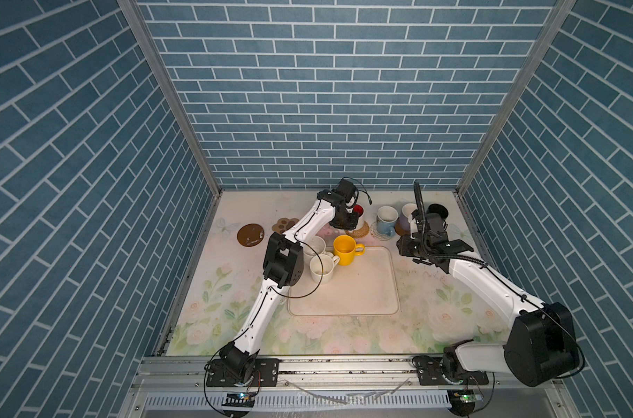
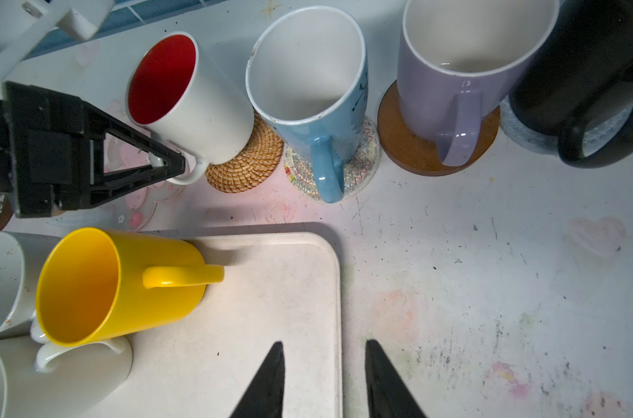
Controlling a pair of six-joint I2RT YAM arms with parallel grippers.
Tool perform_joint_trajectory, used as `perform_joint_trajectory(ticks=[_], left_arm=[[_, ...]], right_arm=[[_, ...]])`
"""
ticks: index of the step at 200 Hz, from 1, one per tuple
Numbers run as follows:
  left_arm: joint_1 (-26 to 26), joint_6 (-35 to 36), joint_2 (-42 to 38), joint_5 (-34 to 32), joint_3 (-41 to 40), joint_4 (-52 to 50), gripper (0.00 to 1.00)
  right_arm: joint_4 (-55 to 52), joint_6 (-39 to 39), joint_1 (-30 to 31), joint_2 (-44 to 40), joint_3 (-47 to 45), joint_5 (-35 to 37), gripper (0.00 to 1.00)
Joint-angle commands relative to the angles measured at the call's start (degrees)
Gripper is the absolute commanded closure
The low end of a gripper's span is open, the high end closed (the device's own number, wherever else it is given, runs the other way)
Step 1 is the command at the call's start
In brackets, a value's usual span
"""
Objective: Place cups on coasters
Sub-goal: Place the cup on the coaster.
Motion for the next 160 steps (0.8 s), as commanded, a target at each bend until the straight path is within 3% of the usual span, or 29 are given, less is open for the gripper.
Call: perform_joint_trajectory(ticks=[1, 160], left_arm=[[0.0, 0.0, -0.7, 1.6, 1.2, 4.5, 1.00], [-2.4, 1.2, 0.5, -4.3, -2.0, 2.8, 1.00]], right_arm=[[0.8, -1.0, -0.3, 0.0, -1.4, -0.5, 0.62], [1.3, -1.1, -0.3, -0.7, -2.4, -1.4, 0.62]])
